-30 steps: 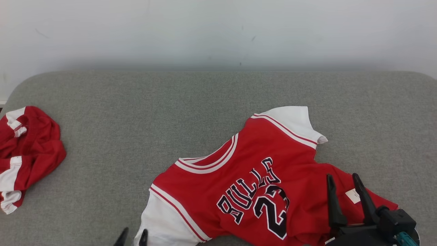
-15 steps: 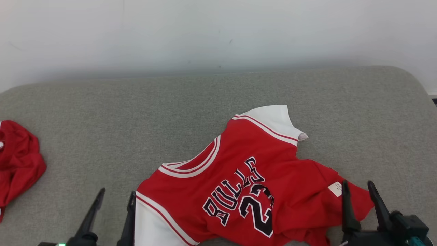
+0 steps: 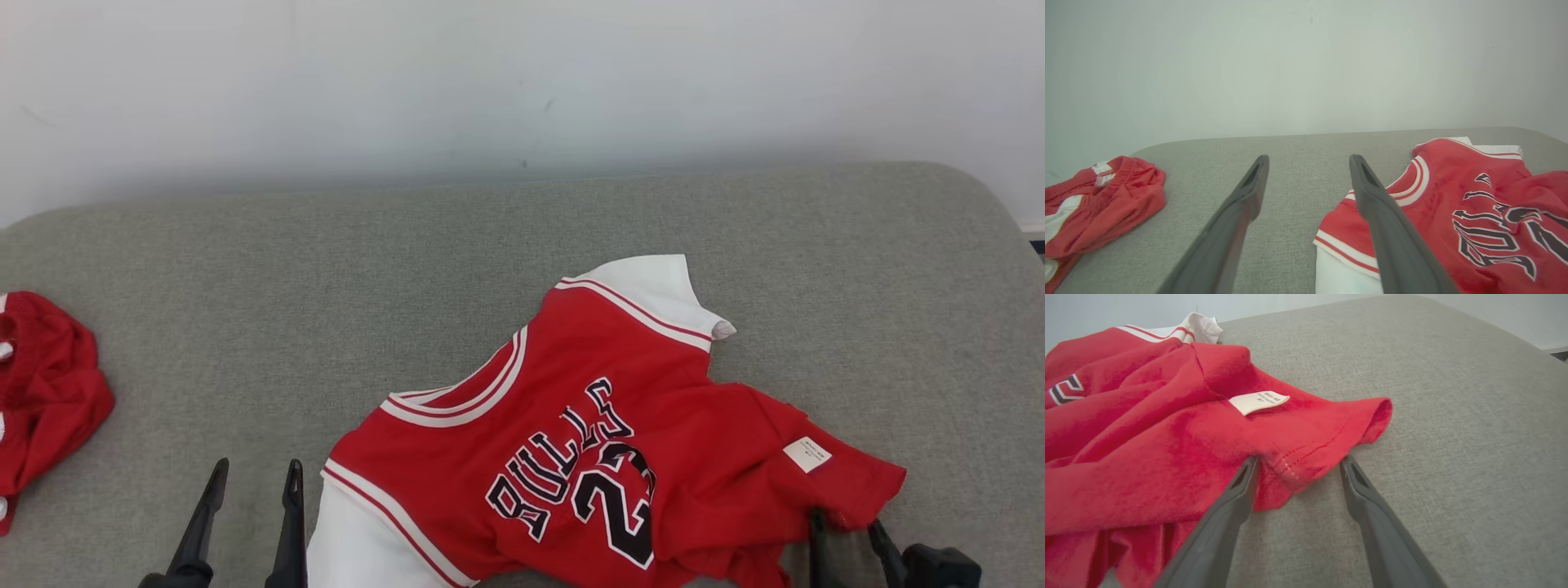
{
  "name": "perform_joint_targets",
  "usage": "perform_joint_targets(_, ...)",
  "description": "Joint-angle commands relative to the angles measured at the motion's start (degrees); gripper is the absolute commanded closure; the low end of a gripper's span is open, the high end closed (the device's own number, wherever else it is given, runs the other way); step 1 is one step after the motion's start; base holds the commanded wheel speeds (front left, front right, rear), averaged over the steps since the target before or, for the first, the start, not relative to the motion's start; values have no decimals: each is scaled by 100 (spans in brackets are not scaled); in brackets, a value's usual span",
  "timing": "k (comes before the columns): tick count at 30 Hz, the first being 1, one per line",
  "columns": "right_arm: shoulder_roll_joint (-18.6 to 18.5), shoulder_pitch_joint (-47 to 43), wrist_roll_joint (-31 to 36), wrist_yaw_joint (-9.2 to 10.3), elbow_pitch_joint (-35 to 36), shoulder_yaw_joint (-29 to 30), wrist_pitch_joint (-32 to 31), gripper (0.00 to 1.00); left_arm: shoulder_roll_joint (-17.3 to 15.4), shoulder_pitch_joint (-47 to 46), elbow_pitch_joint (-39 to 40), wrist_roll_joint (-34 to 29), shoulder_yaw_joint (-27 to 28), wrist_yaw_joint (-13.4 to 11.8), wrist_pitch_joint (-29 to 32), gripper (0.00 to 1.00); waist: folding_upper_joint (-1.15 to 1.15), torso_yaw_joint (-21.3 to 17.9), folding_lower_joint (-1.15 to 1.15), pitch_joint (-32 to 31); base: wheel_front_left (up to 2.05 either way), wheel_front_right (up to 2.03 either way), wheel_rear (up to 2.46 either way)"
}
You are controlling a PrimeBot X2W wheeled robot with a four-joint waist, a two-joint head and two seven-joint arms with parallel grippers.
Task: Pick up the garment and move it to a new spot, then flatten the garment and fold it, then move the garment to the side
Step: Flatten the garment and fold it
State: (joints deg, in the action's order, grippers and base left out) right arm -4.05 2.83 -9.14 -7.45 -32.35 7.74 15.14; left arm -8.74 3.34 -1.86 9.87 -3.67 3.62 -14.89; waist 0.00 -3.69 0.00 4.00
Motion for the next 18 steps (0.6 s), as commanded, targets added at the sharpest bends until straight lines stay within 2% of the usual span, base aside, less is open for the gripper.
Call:
perform_joint_targets(1, -16, 99, -25, -8, -101, -59, 8, 0, 29, 5, -30, -51, 41, 43, -39, 0, 0, 59, 0, -23, 0, 0, 0)
perform_joint_targets(2, -16, 180, -74, -8, -224, -101, 8, 0, 62, 2, -49, -65, 82, 68, -37, 0, 0, 76, 0, -27, 0, 0, 0)
perform_joint_targets(3, -29, 241, -102, -8, -372, -161, 8, 56, 87, 3, -71, -79, 129, 90, -32, 0, 0, 90, 0, -30, 0, 0, 0)
perform_joint_targets(4, -36, 296, -150, -8, -540, -260, 8, 100, 106, 3, -88, -86, 172, 119, -32, 0, 0, 102, 0, -36, 0, 0, 0)
perform_joint_targets(7, -117, 518, -306, -8, -632, -401, 8, 100, 180, 10, -180, -121, 290, 191, -31, 0, 0, 121, 0, -62, 0, 0, 0)
perform_joint_targets(11, -238, 671, -474, -8, -272, -376, 7, 100, 265, 5, -227, -150, 395, 262, -28, 0, 0, 153, 0, -73, 0, 0, 0)
perform_joint_targets(15, -587, 1049, -584, -8, 55, -473, 8, 100, 350, -118, -297, -204, 398, 322, -28, 0, 0, 250, 0, -33, 0, 0, 0)
perform_joint_targets(18, -919, 1541, -744, -8, -22, -646, 8, 100, 401, -181, -373, -226, 342, 339, -28, 0, 0, 372, 0, 24, 0, 0, 0)
